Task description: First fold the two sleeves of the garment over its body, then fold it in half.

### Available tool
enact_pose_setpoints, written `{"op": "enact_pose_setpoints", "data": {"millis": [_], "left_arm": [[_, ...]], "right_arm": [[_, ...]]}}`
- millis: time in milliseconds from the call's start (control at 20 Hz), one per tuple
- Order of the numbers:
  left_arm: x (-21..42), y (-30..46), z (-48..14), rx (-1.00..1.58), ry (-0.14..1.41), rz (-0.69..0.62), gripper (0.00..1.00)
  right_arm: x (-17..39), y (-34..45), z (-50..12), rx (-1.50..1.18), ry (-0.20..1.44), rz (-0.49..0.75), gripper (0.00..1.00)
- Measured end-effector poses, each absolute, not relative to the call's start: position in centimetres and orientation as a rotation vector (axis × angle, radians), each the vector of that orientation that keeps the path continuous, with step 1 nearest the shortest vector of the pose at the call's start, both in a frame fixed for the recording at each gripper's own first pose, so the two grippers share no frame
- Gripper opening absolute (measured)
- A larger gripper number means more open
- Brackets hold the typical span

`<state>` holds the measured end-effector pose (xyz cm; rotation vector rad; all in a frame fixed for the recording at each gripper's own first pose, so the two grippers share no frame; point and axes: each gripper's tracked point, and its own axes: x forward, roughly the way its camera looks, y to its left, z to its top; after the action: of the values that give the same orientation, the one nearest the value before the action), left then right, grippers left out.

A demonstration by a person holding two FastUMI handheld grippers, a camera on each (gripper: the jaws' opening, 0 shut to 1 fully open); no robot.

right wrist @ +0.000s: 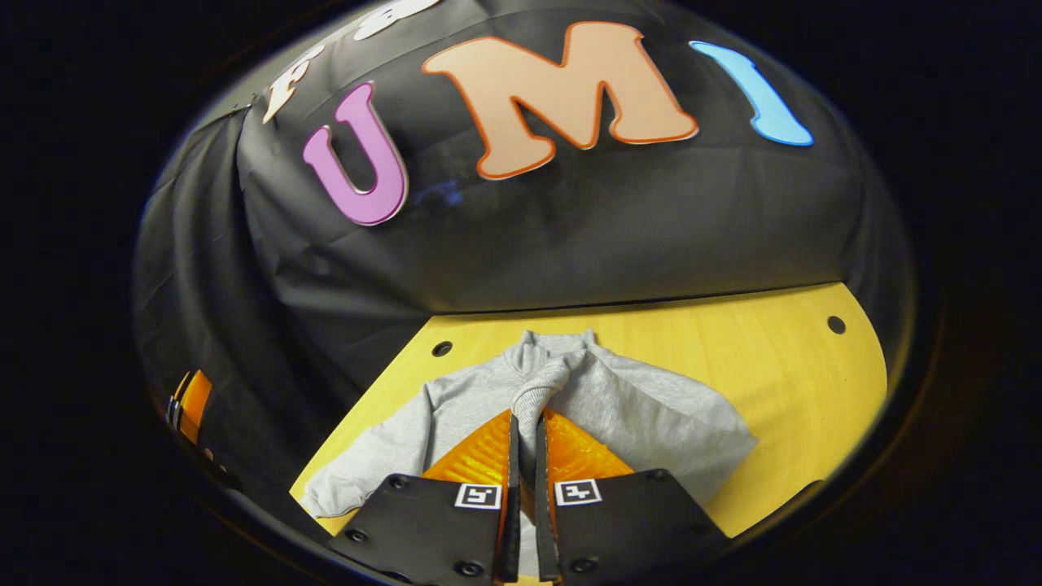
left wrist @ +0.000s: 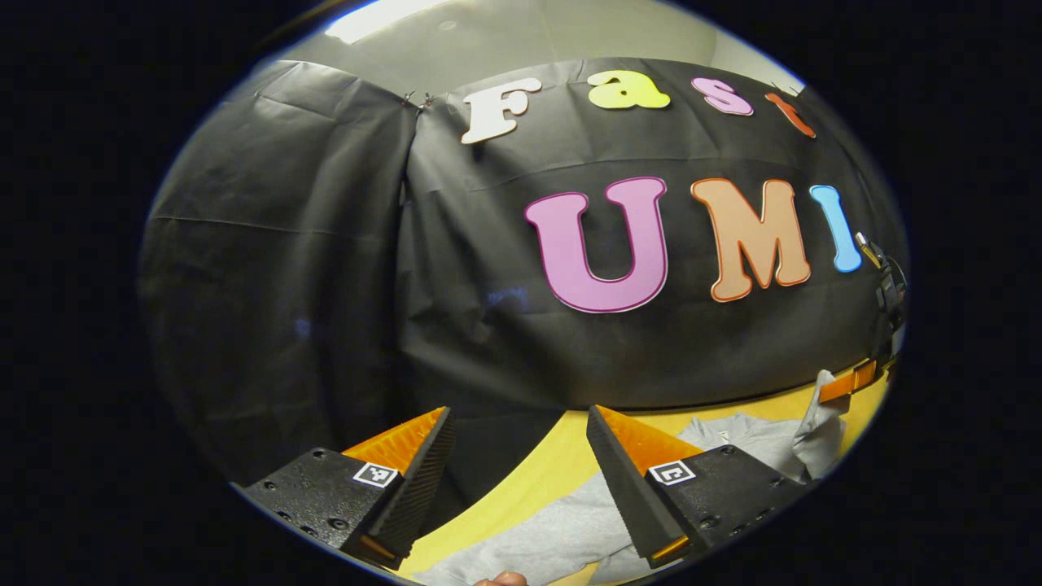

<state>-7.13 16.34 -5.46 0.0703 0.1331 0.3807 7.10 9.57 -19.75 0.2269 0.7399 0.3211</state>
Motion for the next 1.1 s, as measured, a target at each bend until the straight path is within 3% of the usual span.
{"op": "enact_pose_setpoints", "data": {"millis": [350, 900, 950, 1050, 1100], "left_arm": [[-9.8, 21.1, -6.1, 0.078, 0.15, 0.478, 0.95], [-15.6, 27.1, -7.6, 0.083, 0.208, 0.633, 0.98], [-16.0, 27.4, -7.7, 0.084, 0.212, 0.641, 0.95], [-16.4, 27.7, -8.2, 0.085, 0.223, 0.65, 0.98], [-16.6, 27.9, -8.7, 0.085, 0.232, 0.654, 0.96]], "right_arm": [[6.6, 18.1, -23.4, 0.147, 0.815, 0.448, 0.1], [5.4, 25.4, -30.7, 0.1, 0.972, 0.51, 0.12], [5.2, 26.0, -31.4, 0.098, 0.983, 0.512, 0.06], [4.4, 27.5, -31.4, 0.128, 1.009, 0.533, 0.18], [4.2, 28.1, -30.6, 0.157, 1.005, 0.559, 0.1]]}}
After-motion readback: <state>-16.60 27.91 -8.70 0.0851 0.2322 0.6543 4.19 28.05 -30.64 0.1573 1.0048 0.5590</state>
